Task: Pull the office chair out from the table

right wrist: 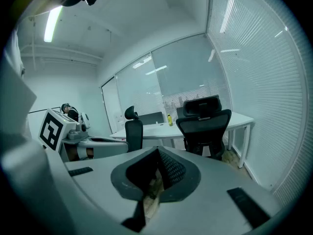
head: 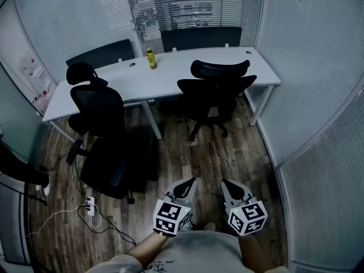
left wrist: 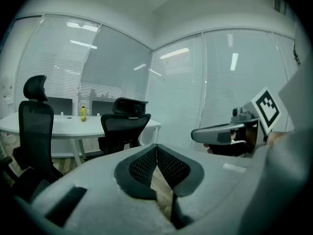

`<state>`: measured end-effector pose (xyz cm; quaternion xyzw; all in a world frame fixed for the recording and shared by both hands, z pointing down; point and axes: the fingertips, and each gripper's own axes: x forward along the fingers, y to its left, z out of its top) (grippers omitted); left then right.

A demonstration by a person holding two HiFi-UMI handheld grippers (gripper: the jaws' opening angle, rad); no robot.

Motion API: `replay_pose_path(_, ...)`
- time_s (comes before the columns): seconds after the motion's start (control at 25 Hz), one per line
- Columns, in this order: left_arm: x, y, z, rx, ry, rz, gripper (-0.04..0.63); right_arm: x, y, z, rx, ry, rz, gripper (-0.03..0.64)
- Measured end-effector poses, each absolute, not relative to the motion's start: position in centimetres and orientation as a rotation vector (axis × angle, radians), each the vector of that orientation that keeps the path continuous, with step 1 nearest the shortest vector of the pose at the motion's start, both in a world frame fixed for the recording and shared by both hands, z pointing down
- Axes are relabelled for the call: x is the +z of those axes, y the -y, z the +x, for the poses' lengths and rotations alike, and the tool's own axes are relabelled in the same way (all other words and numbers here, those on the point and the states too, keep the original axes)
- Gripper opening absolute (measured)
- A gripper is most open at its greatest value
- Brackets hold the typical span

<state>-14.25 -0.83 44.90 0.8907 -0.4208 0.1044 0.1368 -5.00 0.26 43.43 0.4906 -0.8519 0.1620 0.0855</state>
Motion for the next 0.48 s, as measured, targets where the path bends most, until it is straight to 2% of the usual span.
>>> replay_pose_path(0.48,45.2,1.2,-15.2,0.306,1.21,2.573,0.011,43.7,0.2,-5.5,0.493,2.531,1.476,0.006)
